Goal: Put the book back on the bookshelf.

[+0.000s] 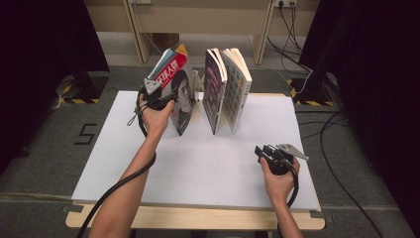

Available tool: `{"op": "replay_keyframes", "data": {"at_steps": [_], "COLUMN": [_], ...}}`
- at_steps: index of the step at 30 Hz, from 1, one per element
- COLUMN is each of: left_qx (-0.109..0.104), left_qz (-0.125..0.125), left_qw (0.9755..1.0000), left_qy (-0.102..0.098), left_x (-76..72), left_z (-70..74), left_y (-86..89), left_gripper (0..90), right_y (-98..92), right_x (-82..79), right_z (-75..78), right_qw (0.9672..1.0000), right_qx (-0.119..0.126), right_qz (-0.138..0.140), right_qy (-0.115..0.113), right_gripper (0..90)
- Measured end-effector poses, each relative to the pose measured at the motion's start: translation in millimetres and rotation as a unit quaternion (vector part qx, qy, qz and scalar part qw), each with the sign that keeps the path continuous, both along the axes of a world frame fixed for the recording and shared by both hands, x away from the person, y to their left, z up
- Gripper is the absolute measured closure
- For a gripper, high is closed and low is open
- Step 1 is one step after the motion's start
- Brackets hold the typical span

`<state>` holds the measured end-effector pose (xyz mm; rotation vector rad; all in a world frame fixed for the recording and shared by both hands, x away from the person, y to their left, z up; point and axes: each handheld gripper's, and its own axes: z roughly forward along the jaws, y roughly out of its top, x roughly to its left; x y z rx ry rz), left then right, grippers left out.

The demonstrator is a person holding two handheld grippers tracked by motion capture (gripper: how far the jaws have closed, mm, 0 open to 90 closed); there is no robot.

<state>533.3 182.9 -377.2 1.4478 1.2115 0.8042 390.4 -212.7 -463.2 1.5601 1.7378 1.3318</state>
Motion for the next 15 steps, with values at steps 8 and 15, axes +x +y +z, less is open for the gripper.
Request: {"op": "replay_keyframes", "data": {"at_steps": [8, 15], "left_qx": [0.0, -0.003], "left_qz": [-0.002, -0.006], "left_qw": [1.0, 0.9999], "left_qy": [0.004, 0.008], "left_x": [-3.0, -5.7], "left_z": [-2.7, -5.4], "left_y": [3.0, 5.4], "left_gripper": [49.4, 48.7], "right_y": [0.3, 0.7], "right_x": [-0.4, -0.3], "right_z": [0.5, 0.3], "right_qw": [1.0, 1.0], "right_qx": [0.0, 0.0], "right_qz": [0.0, 0.0], "right_qy": [0.0, 0.001], "right_gripper": [62.1, 62.0]}}
